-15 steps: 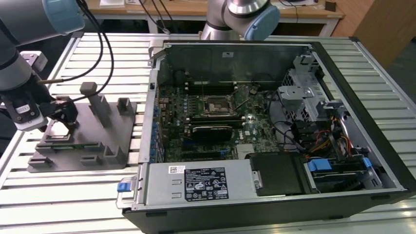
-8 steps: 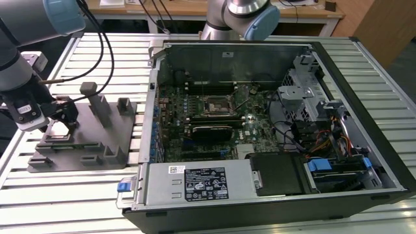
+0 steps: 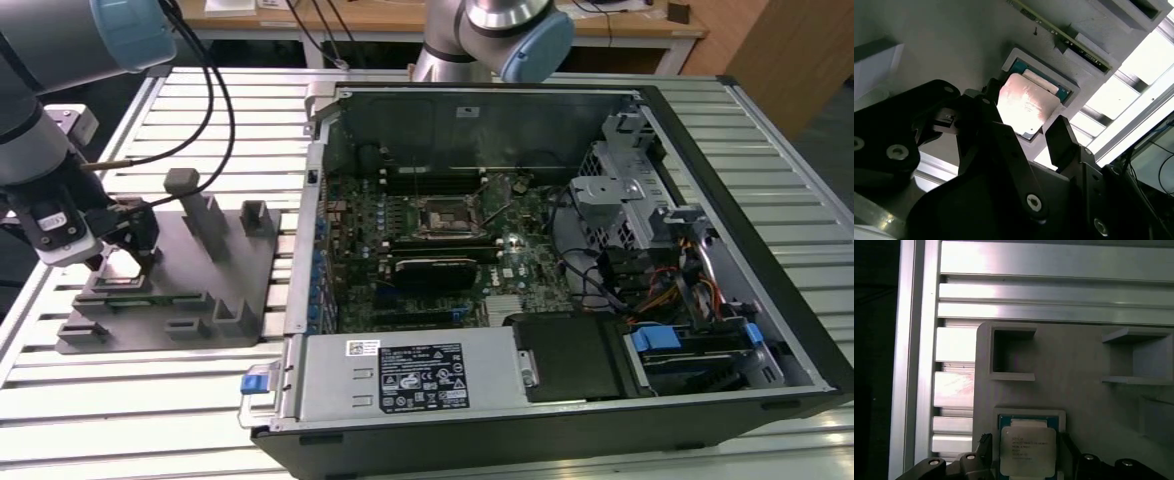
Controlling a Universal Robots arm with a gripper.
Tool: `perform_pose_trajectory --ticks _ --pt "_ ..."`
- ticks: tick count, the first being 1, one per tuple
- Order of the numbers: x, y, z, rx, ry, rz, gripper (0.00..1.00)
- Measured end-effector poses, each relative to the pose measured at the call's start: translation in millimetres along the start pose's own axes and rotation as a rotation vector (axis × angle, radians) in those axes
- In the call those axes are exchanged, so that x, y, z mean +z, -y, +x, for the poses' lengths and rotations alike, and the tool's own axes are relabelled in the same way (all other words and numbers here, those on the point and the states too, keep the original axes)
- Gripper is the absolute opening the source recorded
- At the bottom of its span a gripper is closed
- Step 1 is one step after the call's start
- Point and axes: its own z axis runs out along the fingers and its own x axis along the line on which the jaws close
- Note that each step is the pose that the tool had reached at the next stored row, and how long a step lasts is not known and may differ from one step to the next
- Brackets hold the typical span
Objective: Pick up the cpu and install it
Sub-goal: 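Pick up the cpu and move it towards the insertion slot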
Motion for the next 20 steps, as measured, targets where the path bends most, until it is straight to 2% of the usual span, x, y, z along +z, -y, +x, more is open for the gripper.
perform_pose_trajectory --ticks 4,7,9,16,17,20 --pt "0.0 -0.1 0.1 -0.002 0.0075 0.0092 0.64" --pt "0.0 -0.1 0.6 -0.003 0.0160 0.0118 0.64" --pt "0.3 -0.1 0.8 -0.003 0.0186 0.0117 0.64" --pt "0.5 -0.1 1.7 -0.003 0.0215 0.0120 0.62" --pt "0.5 -0.1 1.7 -0.003 0.0216 0.0119 0.56" --pt "0.6 -0.1 1.7 -0.003 0.0218 0.0119 0.54"
